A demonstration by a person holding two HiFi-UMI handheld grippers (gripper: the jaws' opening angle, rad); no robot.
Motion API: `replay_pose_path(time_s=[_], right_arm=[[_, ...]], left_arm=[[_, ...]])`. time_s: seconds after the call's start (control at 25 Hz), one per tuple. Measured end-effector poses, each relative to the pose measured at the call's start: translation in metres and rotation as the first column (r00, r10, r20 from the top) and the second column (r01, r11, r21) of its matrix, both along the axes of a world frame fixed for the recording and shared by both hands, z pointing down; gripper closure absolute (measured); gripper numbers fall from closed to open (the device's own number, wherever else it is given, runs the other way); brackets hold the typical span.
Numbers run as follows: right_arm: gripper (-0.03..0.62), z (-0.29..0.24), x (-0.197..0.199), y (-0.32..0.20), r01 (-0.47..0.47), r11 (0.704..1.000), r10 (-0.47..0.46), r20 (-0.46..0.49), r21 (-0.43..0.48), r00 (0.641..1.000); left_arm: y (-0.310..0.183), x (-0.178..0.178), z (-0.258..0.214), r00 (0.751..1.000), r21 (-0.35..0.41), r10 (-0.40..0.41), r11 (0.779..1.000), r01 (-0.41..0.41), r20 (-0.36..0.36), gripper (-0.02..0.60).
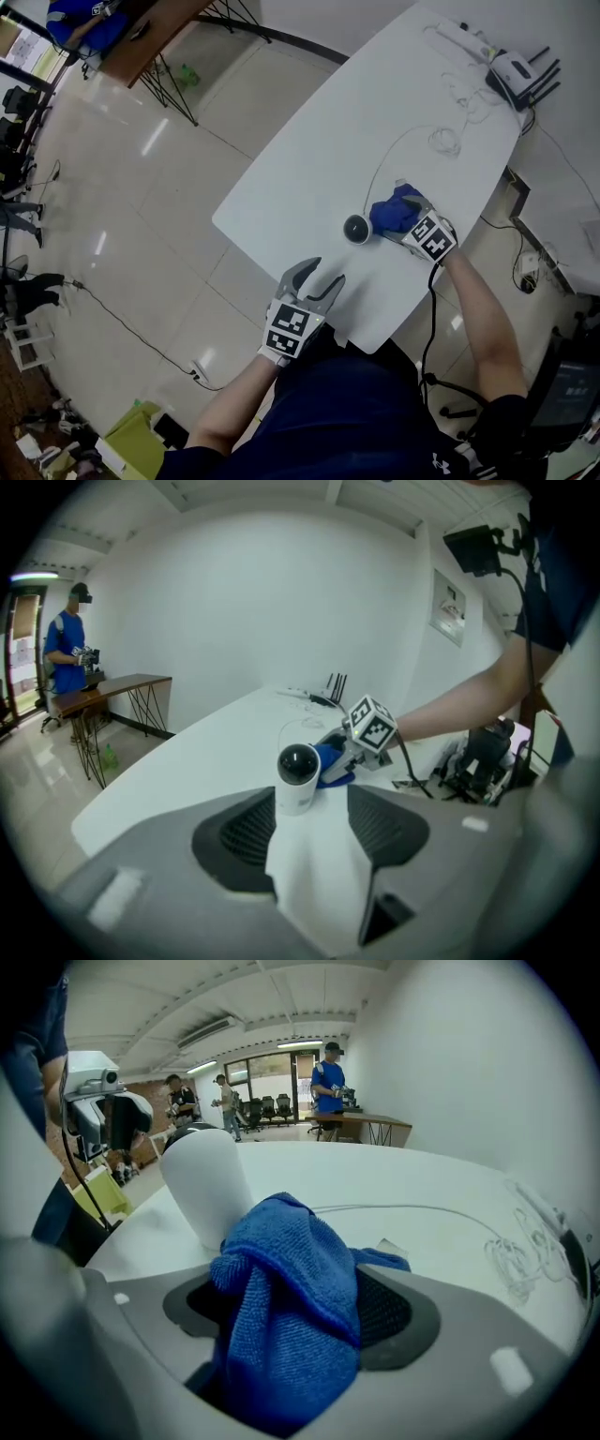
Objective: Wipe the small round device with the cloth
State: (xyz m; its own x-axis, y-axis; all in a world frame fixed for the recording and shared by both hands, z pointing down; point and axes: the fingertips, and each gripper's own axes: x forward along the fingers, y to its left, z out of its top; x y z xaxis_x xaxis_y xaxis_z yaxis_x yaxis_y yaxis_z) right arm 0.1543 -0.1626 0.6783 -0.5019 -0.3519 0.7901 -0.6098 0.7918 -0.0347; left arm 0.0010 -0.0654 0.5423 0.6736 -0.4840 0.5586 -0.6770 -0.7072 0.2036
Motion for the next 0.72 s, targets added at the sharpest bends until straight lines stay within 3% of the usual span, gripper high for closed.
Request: replay_pose_path(time_s=[0.08, 0.16, 0.32, 0.48, 0.6, 0.64, 0.72], right_arm=[[0.308, -0.001, 0.001, 0.004, -0.023, 1.000, 0.023, -0.006, 0.004, 1.000], [0.366, -0.003, 0.003, 0.010, -0.081, 0.997, 0.081, -0.012, 0.003, 0.997], [0.410, -0.011, 0.007, 0.026, -0.274, 0.960, 0.277, 0.046, -0.054, 0.960], [0.414, -0.053, 0.011, 0.039, -0.457, 0.888, 0.458, 0.200, -0.055, 0.866], [0.411, -0.108, 0.001, 0.040, -0.510, 0.860, 0.472, 0.329, 0.032, 0.818], [0.410, -0.126, -0.006, 0.039, -0.508, 0.858, 0.453, 0.357, 0.073, 0.817], [0.409, -0.157, -0.024, 0.038, -0.472, 0.864, 0.389, 0.360, 0.177, 0.848]], left_arm=[[-0.003, 0.000, 0.002, 1.000, -0.002, -0.003, 1.000, 0.003, -0.001, 0.350], [-0.005, 0.004, 0.004, 1.000, -0.008, 0.005, 1.000, -0.005, -0.004, 0.356], [-0.013, 0.017, 0.007, 0.999, 0.001, 0.042, 0.999, -0.042, -0.001, 0.359], [-0.024, 0.030, 0.011, 0.994, 0.040, 0.102, 0.994, -0.104, 0.035, 0.373], [-0.033, 0.036, 0.017, 0.992, 0.037, 0.121, 0.992, -0.122, 0.028, 0.382], [-0.035, 0.037, 0.018, 0.993, 0.029, 0.117, 0.993, -0.118, 0.017, 0.382], [-0.036, 0.036, 0.020, 0.994, 0.014, 0.105, 0.994, -0.105, -0.001, 0.382]])
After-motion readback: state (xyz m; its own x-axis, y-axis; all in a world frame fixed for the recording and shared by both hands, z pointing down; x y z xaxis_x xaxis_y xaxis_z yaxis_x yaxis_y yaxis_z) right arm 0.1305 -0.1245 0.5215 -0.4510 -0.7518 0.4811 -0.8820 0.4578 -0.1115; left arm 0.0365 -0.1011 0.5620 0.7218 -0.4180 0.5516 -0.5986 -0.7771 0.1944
